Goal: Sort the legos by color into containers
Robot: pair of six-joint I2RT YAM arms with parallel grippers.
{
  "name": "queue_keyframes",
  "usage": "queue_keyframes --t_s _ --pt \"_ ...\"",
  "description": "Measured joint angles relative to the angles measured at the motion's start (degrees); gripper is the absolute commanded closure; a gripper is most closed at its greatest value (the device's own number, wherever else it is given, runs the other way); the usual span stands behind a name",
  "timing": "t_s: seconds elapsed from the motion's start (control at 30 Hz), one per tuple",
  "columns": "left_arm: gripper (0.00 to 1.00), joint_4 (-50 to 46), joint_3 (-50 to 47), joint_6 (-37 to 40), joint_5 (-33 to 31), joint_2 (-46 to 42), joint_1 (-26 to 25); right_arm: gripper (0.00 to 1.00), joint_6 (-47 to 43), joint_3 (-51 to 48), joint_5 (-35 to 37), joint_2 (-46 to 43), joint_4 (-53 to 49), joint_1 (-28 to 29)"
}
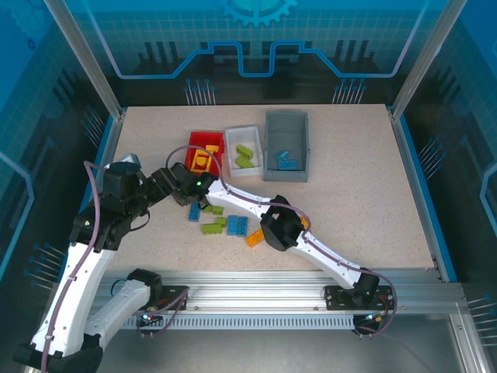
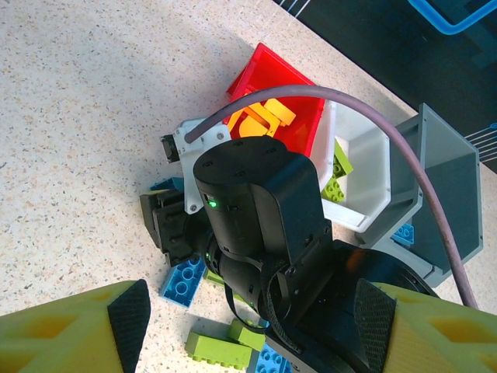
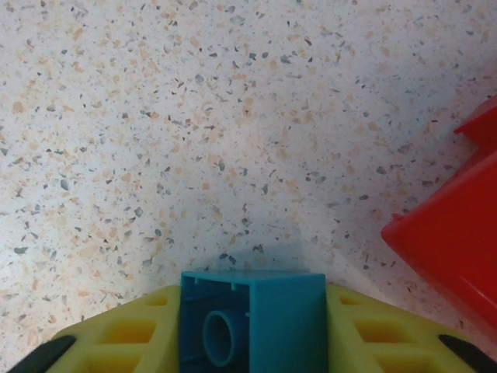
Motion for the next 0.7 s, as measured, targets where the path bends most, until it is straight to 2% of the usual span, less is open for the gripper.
queue_keyframes --t_s 0.1,0.3,0.47,0.57,0.7 --pt "0.26 0.3 -1.1 0.0 0.1 0.0 0.0 0.67 0.0 -7.7 0.0 -4.3 2.8 0.3" --pt "0.26 1.3 -2.3 0.0 3.1 2.0 0.0 0.68 0.8 -28.9 0.3 -19.9 7.0 1.6" --pt "0.25 7.8 -1.2 0.0 12.4 3.1 -0.8 0.68 1.7 -42.2 2.0 -32.8 9.3 -0.9" --pt "0.23 10.3 0.2 0.0 14.8 6.3 -4.2 0.68 3.0 -52.2 3.4 -42.3 11.2 -3.1" --pt "0.23 13.8 2.0 0.0 14.2 15.0 -14.2 0.67 5.6 -64.0 4.2 -57.1 14.3 -7.8"
